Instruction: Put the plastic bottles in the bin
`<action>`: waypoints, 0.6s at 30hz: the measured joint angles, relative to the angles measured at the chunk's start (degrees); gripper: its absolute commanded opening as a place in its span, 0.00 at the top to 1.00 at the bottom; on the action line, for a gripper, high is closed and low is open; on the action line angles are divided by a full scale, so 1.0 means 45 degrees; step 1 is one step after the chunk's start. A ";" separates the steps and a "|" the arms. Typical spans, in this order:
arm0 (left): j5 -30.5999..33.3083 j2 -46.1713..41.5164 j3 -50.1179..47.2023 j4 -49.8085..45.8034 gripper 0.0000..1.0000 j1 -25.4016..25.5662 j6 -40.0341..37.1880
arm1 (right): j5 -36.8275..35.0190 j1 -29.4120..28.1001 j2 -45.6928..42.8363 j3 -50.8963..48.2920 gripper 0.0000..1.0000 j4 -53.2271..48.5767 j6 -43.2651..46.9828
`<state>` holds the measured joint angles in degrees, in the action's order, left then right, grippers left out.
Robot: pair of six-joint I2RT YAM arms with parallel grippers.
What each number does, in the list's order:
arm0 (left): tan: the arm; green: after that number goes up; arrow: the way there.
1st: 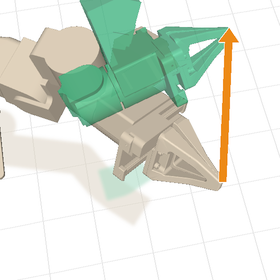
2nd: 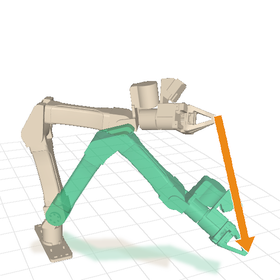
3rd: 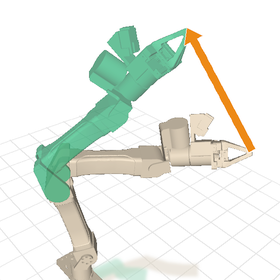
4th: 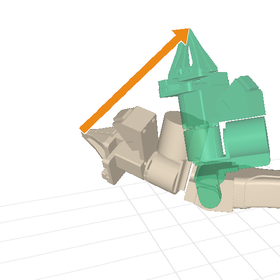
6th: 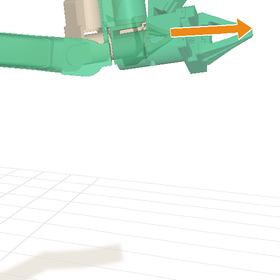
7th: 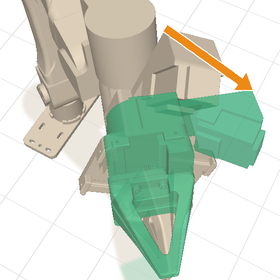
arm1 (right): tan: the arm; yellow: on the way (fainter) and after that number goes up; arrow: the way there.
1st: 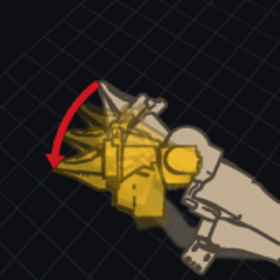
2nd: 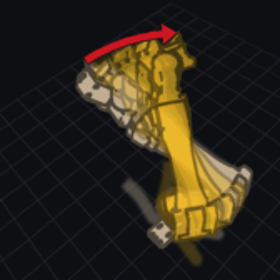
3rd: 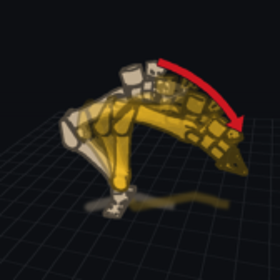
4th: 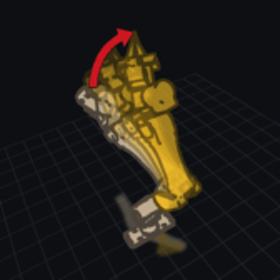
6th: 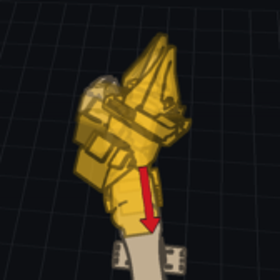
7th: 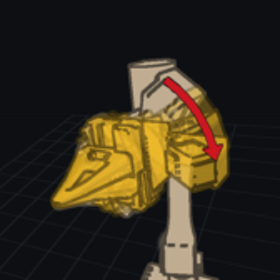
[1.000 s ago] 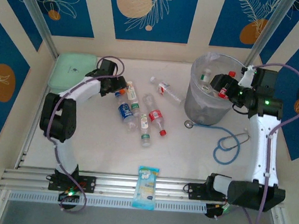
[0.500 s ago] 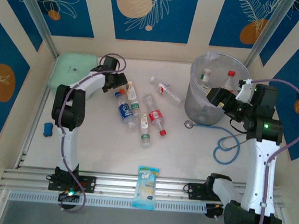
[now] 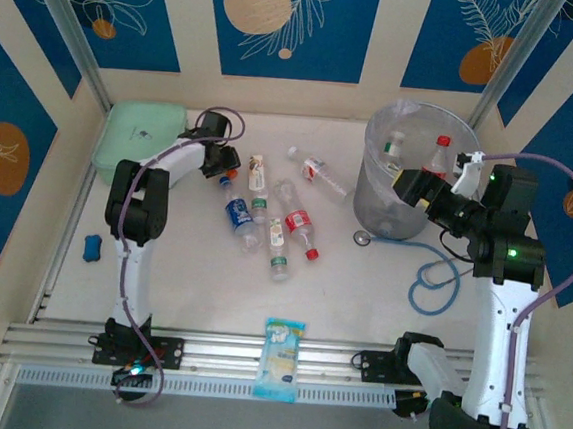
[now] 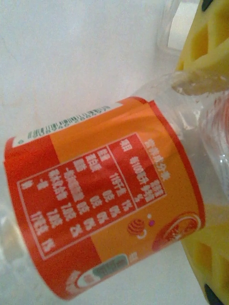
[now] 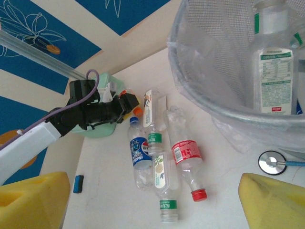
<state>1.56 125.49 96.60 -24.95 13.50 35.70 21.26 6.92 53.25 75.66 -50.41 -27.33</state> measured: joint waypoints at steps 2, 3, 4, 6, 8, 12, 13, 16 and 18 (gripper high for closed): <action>0.0000 -0.0146 0.0170 -0.0126 0.55 0.0000 -0.0214 | 0.0000 -0.0248 0.0068 0.0019 0.11 0.0000 -0.0068; 0.0000 -0.0301 0.0233 -0.0189 0.56 -0.0005 -0.0364 | -0.0005 -0.0418 0.0146 0.0053 0.11 0.0019 -0.0107; -0.0005 -0.0510 0.0282 -0.0291 0.57 -0.0010 -0.0500 | -0.0039 -0.0685 0.0262 0.0126 0.11 0.0034 -0.0180; -0.0039 -0.1001 0.0325 -0.0437 0.58 -0.0024 -0.0738 | -0.0136 -0.1321 0.0568 0.0330 0.12 0.0092 -0.0277; -0.0413 -0.1676 0.0321 -0.0573 0.58 -0.0049 -0.0996 | -0.0350 -0.2123 0.0981 0.0646 0.13 0.0151 -0.0364; -0.2016 -0.3434 -0.0248 -0.0316 0.57 -0.0029 -0.1462 | -0.0709 -0.3847 0.2186 0.1452 0.18 0.0612 -0.0607; -0.2443 -0.3963 -0.0578 -0.0238 0.56 0.0000 -0.1617 | -0.0729 -0.4216 0.2521 0.1613 0.20 0.0753 -0.0699; -0.3691 -0.5333 -0.1671 -0.0005 0.58 0.0180 -0.1928 | -0.0782 -0.5197 0.3662 0.2161 0.23 0.1064 -0.0962; -0.4503 -0.6110 -0.2579 0.0330 0.60 0.0291 -0.2016 | -0.0821 -0.5790 0.4459 0.2516 0.24 0.1307 -0.1088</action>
<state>-18.70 98.00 84.99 -23.46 14.81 26.63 17.56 -19.14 73.32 86.98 -44.53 -32.23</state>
